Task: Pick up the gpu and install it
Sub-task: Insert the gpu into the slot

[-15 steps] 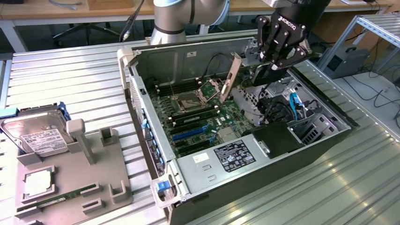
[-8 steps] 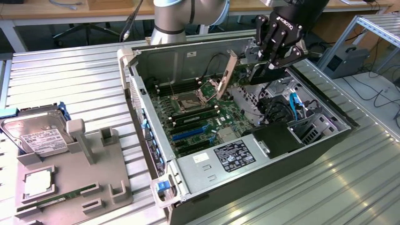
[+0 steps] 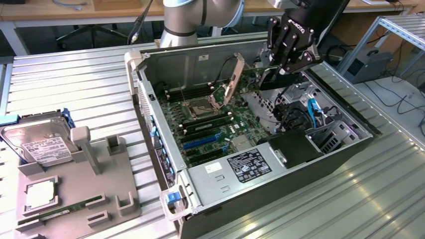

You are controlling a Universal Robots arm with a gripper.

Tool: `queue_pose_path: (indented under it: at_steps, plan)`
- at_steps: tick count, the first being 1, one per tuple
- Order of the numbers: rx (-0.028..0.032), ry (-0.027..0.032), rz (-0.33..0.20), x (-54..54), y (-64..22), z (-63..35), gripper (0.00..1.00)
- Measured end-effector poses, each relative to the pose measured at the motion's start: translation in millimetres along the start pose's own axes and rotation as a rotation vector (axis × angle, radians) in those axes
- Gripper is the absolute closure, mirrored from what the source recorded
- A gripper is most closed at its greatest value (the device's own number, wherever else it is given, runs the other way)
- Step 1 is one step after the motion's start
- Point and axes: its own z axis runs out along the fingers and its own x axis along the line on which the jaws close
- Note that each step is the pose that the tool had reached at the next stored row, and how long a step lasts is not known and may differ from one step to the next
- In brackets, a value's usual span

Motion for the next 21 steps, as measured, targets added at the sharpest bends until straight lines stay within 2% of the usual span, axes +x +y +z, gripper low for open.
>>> queue_pose_path:
  at_steps: [3, 4, 17, 21]
  plan:
    - [0.0012, -0.0018, 0.0, 0.1, 0.5, 0.1, 0.73]
    - [0.0103, -0.0081, -0.001, 0.1, 2.0, 1.2, 0.73]
    - [0.0103, -0.0082, -0.001, 0.2, 2.2, 1.2, 0.73]
    - [0.0103, -0.0082, -0.001, 0.4, 6.5, 1.6, 0.73]
